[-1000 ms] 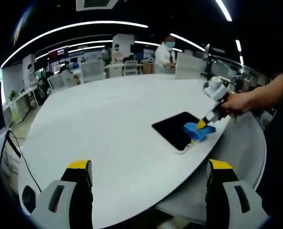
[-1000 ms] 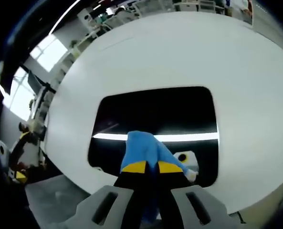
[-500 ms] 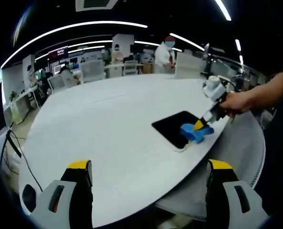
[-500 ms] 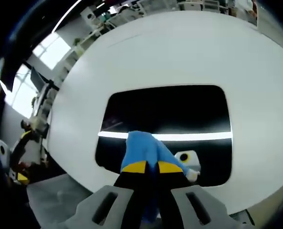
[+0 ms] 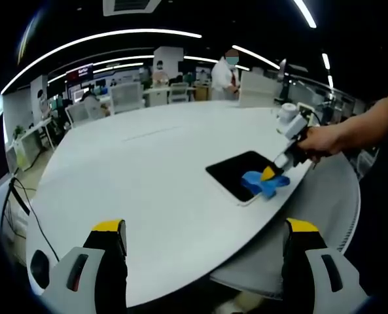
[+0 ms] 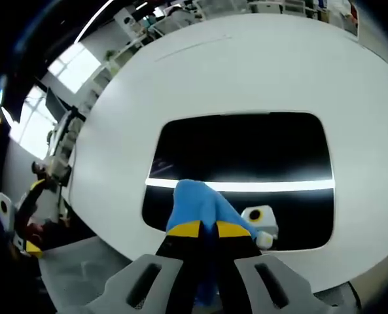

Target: Wipe the mirror surface with the cleaning cloth until all visible marks leave the cleaned area.

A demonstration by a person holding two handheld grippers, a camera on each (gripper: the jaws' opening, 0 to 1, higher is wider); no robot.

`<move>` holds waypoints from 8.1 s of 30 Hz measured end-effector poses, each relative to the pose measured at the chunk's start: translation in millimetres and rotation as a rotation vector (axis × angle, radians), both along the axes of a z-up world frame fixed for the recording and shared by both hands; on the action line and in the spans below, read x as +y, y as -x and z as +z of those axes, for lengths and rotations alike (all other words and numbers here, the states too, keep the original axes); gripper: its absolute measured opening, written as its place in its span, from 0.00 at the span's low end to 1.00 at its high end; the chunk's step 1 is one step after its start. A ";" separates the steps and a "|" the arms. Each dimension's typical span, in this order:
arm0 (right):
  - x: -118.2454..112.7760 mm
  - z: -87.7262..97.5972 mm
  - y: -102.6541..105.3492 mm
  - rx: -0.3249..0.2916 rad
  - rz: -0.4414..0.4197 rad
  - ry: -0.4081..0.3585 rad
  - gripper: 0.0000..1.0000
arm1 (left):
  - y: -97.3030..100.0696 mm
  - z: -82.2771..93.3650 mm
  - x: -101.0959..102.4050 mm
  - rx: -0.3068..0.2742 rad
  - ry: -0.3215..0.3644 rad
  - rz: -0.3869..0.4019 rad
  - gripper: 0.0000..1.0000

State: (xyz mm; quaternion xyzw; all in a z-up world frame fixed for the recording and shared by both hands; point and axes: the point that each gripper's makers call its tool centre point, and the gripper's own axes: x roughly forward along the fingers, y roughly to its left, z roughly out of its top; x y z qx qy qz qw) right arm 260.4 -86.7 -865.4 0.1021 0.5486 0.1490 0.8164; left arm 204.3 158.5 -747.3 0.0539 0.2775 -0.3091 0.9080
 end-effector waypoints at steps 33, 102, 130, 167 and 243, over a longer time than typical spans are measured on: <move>42.3 0.2 -1.8 -0.007 0.037 -0.010 0.02 | 14.4 2.8 3.8 0.004 -0.006 -0.020 1.00; 58.8 -1.8 -31.5 0.026 0.074 0.022 0.01 | -21.2 -3.5 0.3 0.014 0.053 0.006 1.00; 59.9 -5.4 -90.4 0.037 0.088 0.013 0.01 | -40.1 -11.1 8.0 0.043 0.043 0.022 1.00; 65.7 -6.1 -133.4 0.020 0.092 -0.018 0.01 | -44.2 -19.5 2.6 0.071 0.041 0.033 1.00; 18.4 -2.4 -109.1 -0.060 0.069 0.033 0.01 | -31.0 -12.9 -14.5 0.067 0.016 -0.019 0.90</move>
